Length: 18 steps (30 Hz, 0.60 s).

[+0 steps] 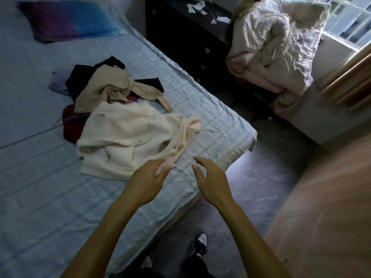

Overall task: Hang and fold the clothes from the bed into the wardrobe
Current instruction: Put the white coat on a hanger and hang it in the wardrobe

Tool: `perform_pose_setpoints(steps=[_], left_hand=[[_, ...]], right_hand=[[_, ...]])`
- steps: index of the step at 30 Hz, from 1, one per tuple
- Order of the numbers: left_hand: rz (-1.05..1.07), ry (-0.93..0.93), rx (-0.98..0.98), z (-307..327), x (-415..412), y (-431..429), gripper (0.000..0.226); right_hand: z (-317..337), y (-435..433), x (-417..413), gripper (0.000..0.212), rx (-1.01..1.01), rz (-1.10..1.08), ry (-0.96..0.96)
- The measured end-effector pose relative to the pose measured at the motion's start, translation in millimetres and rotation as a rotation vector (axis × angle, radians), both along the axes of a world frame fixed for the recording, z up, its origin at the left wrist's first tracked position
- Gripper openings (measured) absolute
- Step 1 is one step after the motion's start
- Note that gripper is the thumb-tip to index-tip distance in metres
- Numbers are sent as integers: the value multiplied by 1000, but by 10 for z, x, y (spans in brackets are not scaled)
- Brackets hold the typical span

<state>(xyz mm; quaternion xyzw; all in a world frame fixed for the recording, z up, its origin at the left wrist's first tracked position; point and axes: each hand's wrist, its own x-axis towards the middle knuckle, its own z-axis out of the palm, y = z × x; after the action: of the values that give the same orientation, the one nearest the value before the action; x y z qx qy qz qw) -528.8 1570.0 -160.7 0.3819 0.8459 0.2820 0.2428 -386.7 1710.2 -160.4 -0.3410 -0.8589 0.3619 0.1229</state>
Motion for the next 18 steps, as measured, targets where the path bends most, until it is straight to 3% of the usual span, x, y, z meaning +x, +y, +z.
perform_pose_setpoints(steps=[11, 14, 18], left_hand=[[285, 60, -58, -72, 197, 1168, 46], [443, 78, 37, 18, 255, 1332, 40], [522, 127, -39, -28, 163, 1368, 44]], right_hand=[[-355, 1535, -410, 27, -14, 331, 43], [-334, 1822, -584, 28, -24, 443, 27], [-328, 1911, -864, 29, -99, 570, 30]])
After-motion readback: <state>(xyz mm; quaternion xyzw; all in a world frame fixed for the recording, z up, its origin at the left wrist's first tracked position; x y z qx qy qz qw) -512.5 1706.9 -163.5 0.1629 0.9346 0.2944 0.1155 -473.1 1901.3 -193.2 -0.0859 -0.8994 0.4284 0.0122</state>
